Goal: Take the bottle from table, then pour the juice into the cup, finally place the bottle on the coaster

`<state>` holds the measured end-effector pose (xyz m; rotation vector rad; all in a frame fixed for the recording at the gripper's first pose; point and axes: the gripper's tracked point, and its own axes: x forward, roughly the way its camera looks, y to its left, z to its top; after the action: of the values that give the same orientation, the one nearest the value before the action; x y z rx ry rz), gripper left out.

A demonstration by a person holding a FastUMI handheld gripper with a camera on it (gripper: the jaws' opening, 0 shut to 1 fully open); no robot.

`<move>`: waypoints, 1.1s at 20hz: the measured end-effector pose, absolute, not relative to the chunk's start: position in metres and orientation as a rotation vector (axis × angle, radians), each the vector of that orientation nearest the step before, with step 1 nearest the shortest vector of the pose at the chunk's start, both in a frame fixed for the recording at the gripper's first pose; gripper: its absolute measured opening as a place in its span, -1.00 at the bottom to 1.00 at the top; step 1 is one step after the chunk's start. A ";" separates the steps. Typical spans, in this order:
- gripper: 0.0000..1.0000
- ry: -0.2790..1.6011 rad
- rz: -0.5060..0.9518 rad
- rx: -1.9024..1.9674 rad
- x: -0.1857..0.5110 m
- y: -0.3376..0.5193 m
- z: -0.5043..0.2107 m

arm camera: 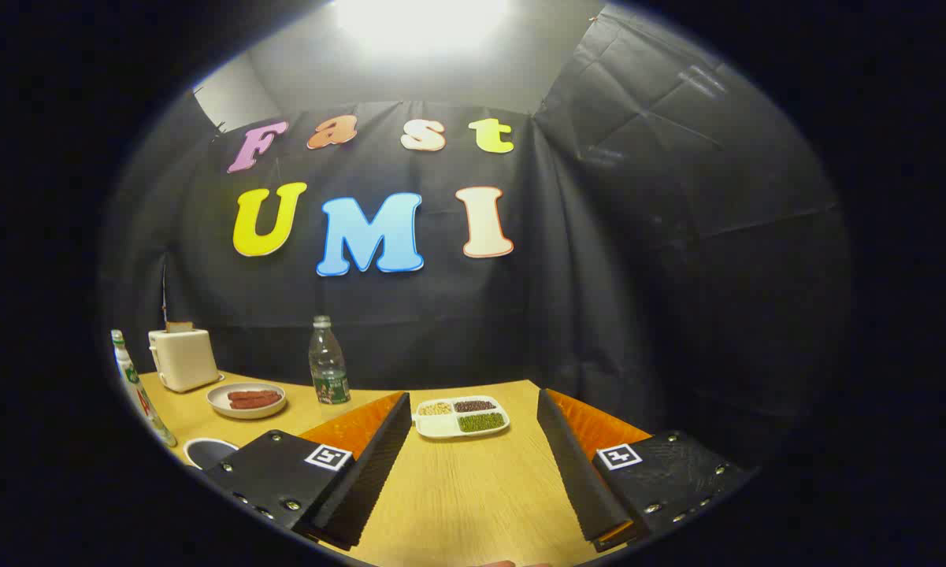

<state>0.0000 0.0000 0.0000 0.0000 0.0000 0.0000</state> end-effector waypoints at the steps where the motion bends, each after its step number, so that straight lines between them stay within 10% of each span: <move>1: 0.95 -0.012 -0.018 -0.011 -0.011 0.008 0.015; 22: 0.95 0.052 0.491 0.074 -0.160 0.415 -0.002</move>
<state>-0.1602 0.4153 -0.0025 0.0739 0.0523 0.4910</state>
